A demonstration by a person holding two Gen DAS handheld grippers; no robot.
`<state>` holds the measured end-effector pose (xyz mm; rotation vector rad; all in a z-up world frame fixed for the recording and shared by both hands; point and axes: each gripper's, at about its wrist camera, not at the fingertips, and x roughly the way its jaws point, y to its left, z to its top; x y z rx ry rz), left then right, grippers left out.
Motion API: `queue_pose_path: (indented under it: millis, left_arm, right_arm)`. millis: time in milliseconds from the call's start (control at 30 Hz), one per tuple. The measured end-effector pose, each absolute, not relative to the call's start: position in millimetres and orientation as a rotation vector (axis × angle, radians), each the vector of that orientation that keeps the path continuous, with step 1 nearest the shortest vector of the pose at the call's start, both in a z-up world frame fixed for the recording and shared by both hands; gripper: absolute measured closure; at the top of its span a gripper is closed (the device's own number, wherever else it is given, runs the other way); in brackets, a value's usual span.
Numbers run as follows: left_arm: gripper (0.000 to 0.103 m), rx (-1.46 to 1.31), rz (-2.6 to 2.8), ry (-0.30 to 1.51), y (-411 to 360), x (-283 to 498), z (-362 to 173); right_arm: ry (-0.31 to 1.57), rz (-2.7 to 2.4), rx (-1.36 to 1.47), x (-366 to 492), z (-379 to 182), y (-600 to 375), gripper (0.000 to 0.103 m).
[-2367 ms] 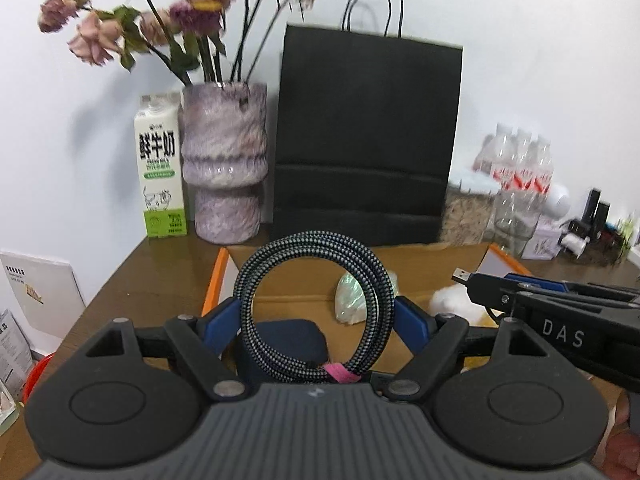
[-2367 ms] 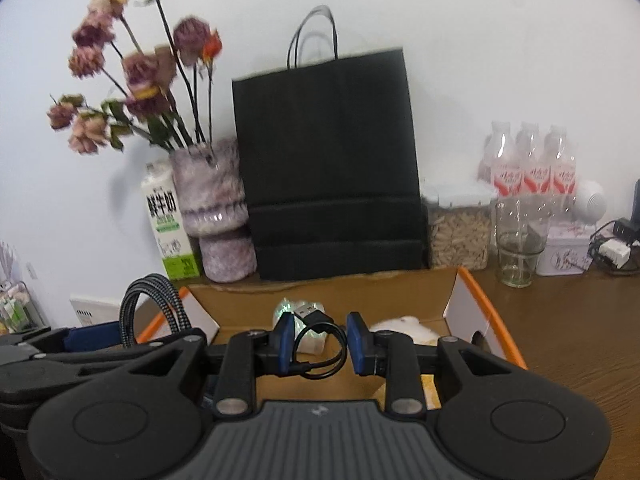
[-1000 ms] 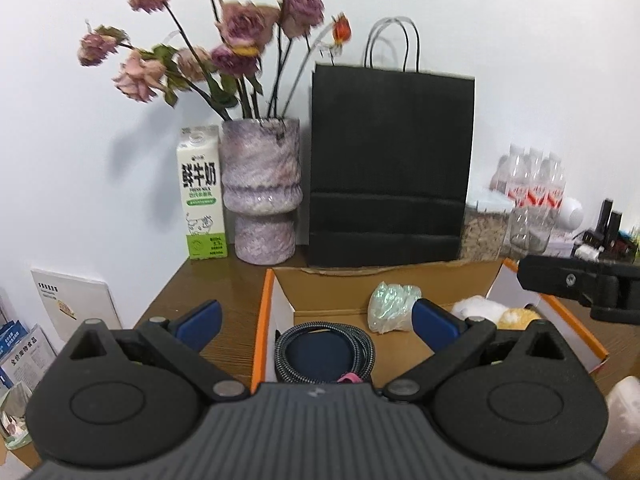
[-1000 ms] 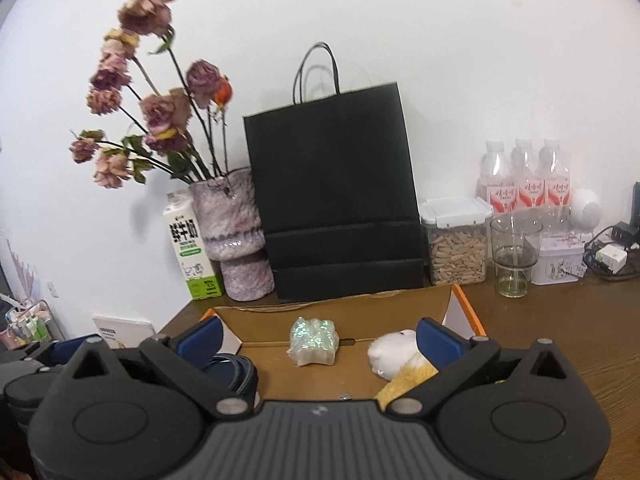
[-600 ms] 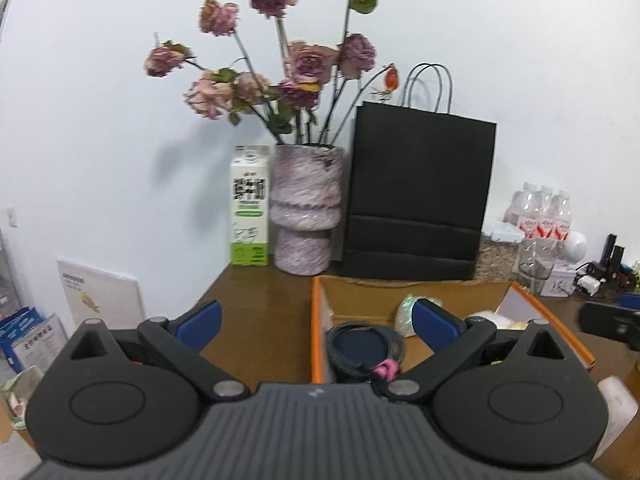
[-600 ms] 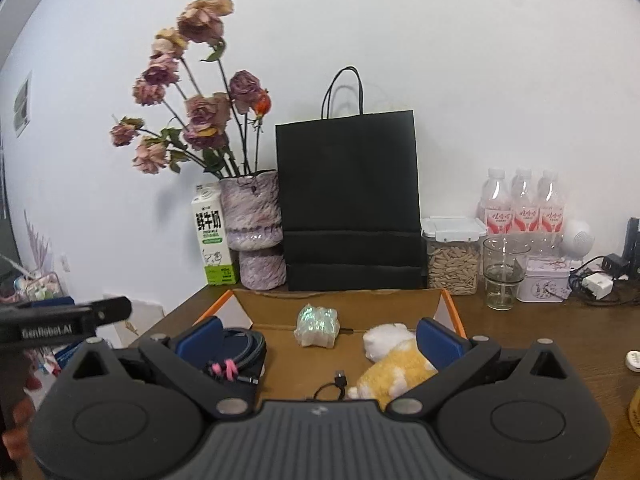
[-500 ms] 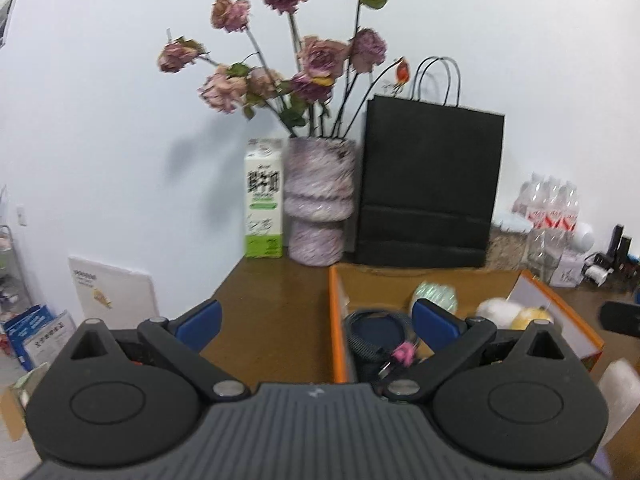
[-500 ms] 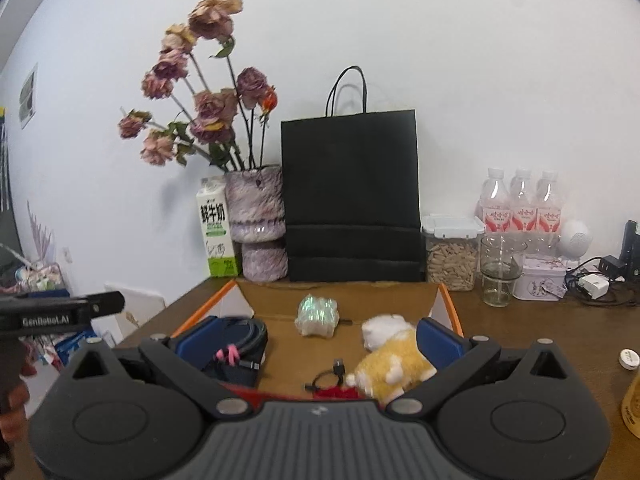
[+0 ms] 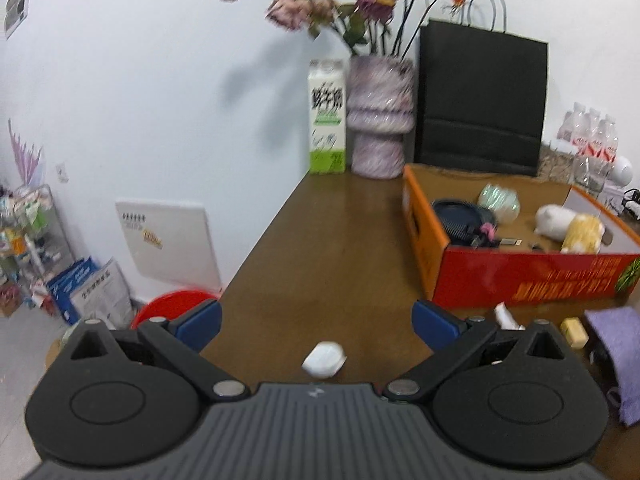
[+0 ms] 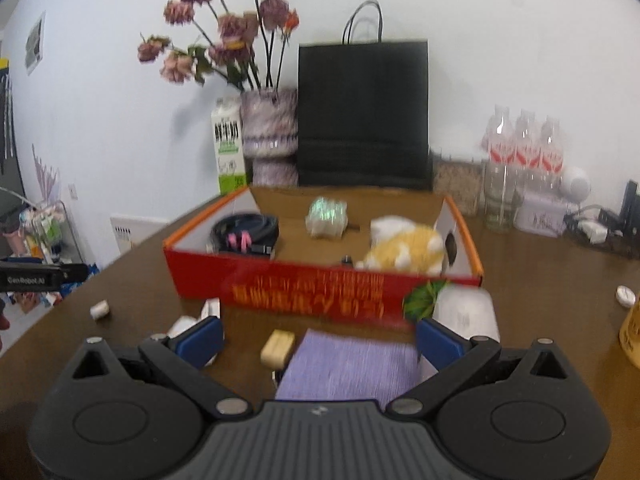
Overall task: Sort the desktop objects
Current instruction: 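Withdraw both grippers from the box back over the table, then grasp the purple cloth pouch with the right gripper while the left grasps the white bottle cap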
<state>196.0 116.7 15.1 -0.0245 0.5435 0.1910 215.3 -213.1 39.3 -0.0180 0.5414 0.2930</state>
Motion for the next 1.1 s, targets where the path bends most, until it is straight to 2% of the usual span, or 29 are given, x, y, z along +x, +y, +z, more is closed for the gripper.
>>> queue_pose_path:
  millis: [300,400,600,767,833,1100]
  left_arm:
    - [0.0,-0.06,0.192,0.594,130.1,181.9,-2.8]
    - [0.0,-0.069,0.186,0.603,130.8,180.7,-6.7]
    - [0.0,-0.09,0.179,0.618,131.8,181.1,-13.8]
    - [0.0,-0.096,0.175,0.629,132.2,181.5,-17.5]
    - [0.0,-0.1,0.172,0.63,132.7,181.1,-18.0]
    - [0.0,-0.089,0.174,0.639,132.8,184.0,-19.9]
  right_arm:
    - [0.664,0.239,-0.033,217.8,0.8,-209.5,0.0]
    - [0.692,0.213,-0.028,223.5,-8.4,-210.5,0.003]
    - [0.724,0.205,-0.038,228.6,-18.8,-209.7,0.019]
    - [0.689,0.206,-0.075,220.7,-16.0,-205.7,0.043]
    - [0.68,0.209,-0.088,218.7,-13.9,-204.0,0.046]
    - [0.624,0.233,-0.091,211.0,-0.1,-202.6,0.071]
